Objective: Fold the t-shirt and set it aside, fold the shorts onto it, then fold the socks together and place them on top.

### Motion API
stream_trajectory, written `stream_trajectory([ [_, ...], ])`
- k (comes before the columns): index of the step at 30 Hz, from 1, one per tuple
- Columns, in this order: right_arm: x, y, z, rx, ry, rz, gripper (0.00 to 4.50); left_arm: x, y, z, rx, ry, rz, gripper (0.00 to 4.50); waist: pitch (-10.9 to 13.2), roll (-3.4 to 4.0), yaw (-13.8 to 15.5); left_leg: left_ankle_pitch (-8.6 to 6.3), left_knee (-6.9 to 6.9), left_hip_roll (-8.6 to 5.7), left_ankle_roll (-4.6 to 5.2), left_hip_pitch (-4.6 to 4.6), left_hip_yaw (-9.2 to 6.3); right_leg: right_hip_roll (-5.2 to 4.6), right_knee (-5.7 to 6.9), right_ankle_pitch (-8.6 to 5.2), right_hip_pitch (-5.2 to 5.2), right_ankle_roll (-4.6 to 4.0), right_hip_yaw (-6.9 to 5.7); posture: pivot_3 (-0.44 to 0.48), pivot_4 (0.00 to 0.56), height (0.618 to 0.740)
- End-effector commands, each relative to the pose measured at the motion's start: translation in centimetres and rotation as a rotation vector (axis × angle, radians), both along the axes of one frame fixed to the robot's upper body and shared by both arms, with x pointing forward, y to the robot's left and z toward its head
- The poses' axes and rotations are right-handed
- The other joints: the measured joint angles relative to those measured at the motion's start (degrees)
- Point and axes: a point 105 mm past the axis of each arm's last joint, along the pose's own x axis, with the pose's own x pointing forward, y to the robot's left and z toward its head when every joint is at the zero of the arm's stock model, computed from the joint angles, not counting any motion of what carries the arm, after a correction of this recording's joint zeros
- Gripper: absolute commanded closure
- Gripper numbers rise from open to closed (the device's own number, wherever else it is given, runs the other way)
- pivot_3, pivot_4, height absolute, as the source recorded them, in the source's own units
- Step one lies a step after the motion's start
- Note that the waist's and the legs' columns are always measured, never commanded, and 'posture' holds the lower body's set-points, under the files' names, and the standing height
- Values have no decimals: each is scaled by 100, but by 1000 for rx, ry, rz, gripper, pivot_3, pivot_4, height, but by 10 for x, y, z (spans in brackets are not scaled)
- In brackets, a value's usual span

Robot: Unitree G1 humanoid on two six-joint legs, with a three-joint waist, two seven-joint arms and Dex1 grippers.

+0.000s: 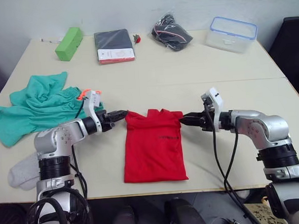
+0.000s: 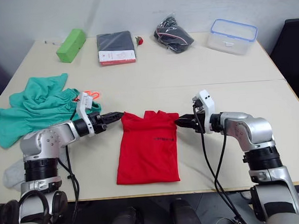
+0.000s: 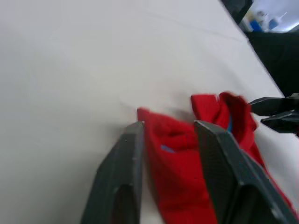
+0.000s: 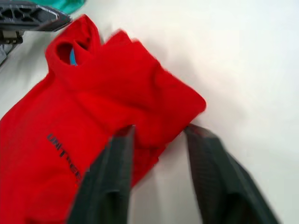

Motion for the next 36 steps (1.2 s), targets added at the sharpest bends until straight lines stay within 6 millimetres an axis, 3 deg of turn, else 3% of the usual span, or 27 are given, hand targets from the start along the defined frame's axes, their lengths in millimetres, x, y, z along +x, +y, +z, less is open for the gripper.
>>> stream_trajectory([
  [1,-16,2,38,3,-213,68,1540,-29,-13,36,62,-232,-176,1416,0,0,-3,0,0,-1,0,1,0,-1,1,0,0,0,0,0,150,740],
  [3,-35,13,37,-53,-317,171,1540,-52,-28,26,178,-292,-313,1170,-3,5,-3,-1,-12,0,-5,0,0,1,-13,0,0,0,1,0,150,740],
  [6,-52,29,24,-111,-378,257,2192,-68,-42,3,328,-354,-414,1133,-5,8,5,-5,-27,0,-9,2,-1,3,-41,0,9,0,1,0,150,740],
  [9,-58,49,5,-170,-428,325,3196,-78,-52,-27,484,-409,-519,1720,-4,8,-5,-4,-12,-1,-4,2,1,3,-41,2,15,2,7,0,150,740],
  [13,-51,76,-21,-230,-446,358,4500,-84,-63,-59,571,-396,-576,2956,-4,8,-26,1,-11,0,5,10,6,5,-35,3,19,4,14,0,150,740],
  [16,-45,83,-49,-300,-377,367,4500,-82,-58,-80,670,-382,-583,3879,-5,8,-16,0,-12,-1,8,11,7,5,-28,3,16,4,16,0,150,740],
  [18,-34,77,-65,-353,-368,320,4500,-76,-54,-88,689,-352,-540,4489,-7,6,-7,-2,-11,0,10,11,6,2,-27,3,15,4,15,0,150,740],
  [20,-20,69,-70,-372,-379,242,4500,-73,-52,-92,685,-326,-513,4489,-9,8,-10,-4,-9,-3,14,21,7,-4,-28,4,28,4,14,0,150,740],
  [25,27,31,-49,-257,-317,-78,4500,-81,-50,-97,690,-315,-525,4489,-11,5,-21,-24,-27,-2,50,114,4,-5,-51,3,122,3,10,0,150,740],
  [30,53,-10,-52,-291,-233,-255,4500,-81,-49,-98,692,-309,-510,4489,-12,7,-23,-24,-51,-3,47,125,3,-7,-56,3,126,3,7,0,150,740],
  [33,51,7,-15,-120,-324,-173,4500,-80,-48,-97,694,-315,-501,4489,-12,7,-23,-17,-75,-4,41,134,8,-6,-66,3,128,3,11,0,150,740],
  [36,21,39,19,46,-387,32,4500,-78,-49,-92,676,-323,-490,4489,-8,15,-31,-13,-86,-3,38,133,8,-3,-74,3,128,3,11,0,150,740],
])
